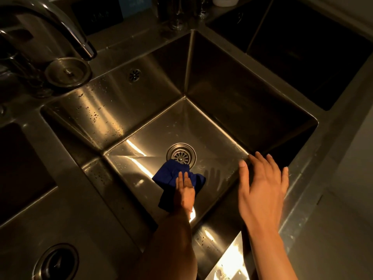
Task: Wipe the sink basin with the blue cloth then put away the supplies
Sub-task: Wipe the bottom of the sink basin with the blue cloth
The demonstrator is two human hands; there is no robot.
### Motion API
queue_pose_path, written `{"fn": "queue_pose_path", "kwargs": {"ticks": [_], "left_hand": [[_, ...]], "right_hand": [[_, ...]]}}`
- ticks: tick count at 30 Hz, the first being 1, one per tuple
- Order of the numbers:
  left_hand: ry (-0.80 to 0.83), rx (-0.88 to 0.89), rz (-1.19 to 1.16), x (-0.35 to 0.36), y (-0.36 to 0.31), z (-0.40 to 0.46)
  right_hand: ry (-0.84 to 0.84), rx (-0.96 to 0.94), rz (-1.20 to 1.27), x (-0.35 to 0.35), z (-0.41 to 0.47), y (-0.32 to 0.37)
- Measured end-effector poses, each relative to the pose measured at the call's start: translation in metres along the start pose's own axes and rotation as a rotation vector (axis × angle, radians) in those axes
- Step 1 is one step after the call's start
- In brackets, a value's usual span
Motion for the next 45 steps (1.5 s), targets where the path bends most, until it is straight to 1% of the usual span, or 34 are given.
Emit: {"fn": "queue_pose_path", "kwargs": {"ticks": [5,11,16,19,22,24,33,35,37,38,39,40,42,43,45], "left_hand": [[-0.014,-0.004,-0.028,0.001,-0.001,0.001],[-0.024,-0.002,0.029,0.005,0.014,-0.001],[-0.023,-0.006,-0.036,0.011,0.033,0.002],[-0.026,-0.038,-0.038,0.004,0.021,-0.001],[-0.032,-0.003,-0.058,-0.001,-0.004,-0.006],[-0.069,0.02,-0.071,-0.002,-0.011,-0.009],[-0.084,0.06,-0.071,-0.001,-0.002,-0.01],[-0.086,0.067,-0.028,0.0,0.003,-0.01],[-0.056,0.076,0.088,-0.002,0.016,-0.009],[-0.063,0.056,0.105,-0.005,0.025,-0.009],[-0.129,0.017,0.079,-0.011,0.033,-0.008],[-0.254,-0.016,0.032,-0.018,0.04,-0.009],[-0.263,-0.004,0.113,-0.028,0.048,-0.016],[-0.265,-0.008,0.088,-0.03,0.049,-0.016],[-0.184,0.005,0.025,-0.033,0.054,-0.017]], "right_hand": [[-0.008,0.002,0.008,-0.001,0.0,0.0],[-0.002,-0.003,0.012,-0.001,0.0,0.001],[-0.003,-0.001,0.008,-0.001,-0.001,0.0],[-0.006,0.003,0.008,0.0,0.0,0.0],[-0.001,-0.002,-0.001,0.0,-0.001,0.0],[-0.002,-0.001,0.006,0.0,-0.001,0.001],[-0.006,-0.004,0.019,0.0,0.0,0.0],[-0.004,-0.003,0.02,0.0,0.0,0.0],[0.002,-0.003,0.022,0.0,0.0,-0.001],[0.002,-0.002,0.022,0.0,0.0,-0.001],[0.004,-0.001,0.022,0.0,0.0,-0.001],[0.006,-0.001,0.022,0.0,0.0,-0.001],[0.008,-0.005,0.026,0.0,0.0,0.0],[0.006,-0.005,0.028,-0.001,0.0,0.0],[0.005,-0.005,0.027,-0.001,0.0,0.0]]}}
Point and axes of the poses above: each hand's wrist, its own z-axis towards the middle knuckle, its own x-axis out of the palm, y = z × x, the point moved 3 cm from there along z, towards the middle knuckle, and after that the axes turned 12 degrees about z, right-handed, at the moved point
